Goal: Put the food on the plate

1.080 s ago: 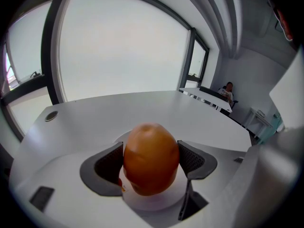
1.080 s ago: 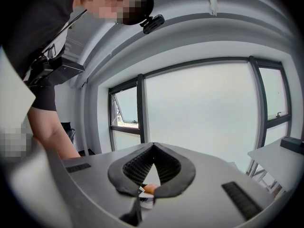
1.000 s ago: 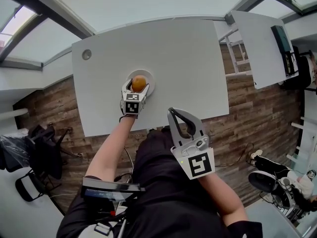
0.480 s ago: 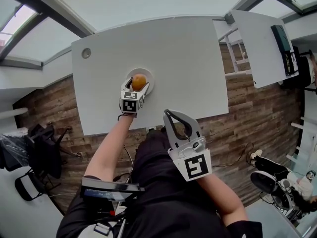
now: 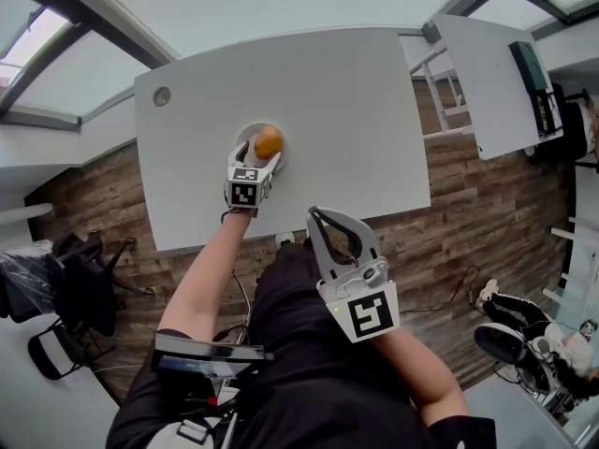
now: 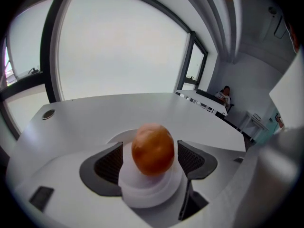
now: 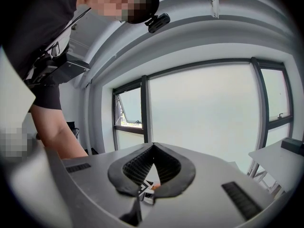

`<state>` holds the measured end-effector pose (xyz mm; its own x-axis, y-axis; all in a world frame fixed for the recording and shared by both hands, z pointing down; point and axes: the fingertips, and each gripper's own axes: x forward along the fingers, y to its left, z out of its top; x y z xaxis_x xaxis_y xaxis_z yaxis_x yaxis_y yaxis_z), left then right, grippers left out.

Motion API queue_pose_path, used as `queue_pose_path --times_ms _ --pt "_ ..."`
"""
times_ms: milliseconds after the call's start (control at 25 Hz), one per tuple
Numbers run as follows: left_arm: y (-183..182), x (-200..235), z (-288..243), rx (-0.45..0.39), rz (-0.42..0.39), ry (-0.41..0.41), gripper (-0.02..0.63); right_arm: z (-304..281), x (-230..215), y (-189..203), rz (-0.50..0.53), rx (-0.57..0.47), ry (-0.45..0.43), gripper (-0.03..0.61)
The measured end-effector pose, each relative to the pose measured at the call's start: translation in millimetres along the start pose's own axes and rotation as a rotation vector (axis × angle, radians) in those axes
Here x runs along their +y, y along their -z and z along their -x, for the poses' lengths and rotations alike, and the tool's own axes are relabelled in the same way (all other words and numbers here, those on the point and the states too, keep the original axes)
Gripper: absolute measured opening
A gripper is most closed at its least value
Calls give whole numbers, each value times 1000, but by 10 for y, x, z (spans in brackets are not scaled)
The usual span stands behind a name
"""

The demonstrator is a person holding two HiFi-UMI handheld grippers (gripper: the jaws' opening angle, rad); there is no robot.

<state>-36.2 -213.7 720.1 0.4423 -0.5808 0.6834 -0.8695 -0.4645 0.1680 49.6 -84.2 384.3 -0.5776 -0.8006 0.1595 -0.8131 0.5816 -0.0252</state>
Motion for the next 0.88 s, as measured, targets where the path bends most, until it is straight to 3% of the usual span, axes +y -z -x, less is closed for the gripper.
queue_pose_path --times_ms 160,880 --pt "50 -24 -18 10 -16 -2 342 126 -65 29 12 10 27 -3" --pt "-161 -175 288 -105 -11 26 342 278 -23 -5 -18 -9 70 -3"
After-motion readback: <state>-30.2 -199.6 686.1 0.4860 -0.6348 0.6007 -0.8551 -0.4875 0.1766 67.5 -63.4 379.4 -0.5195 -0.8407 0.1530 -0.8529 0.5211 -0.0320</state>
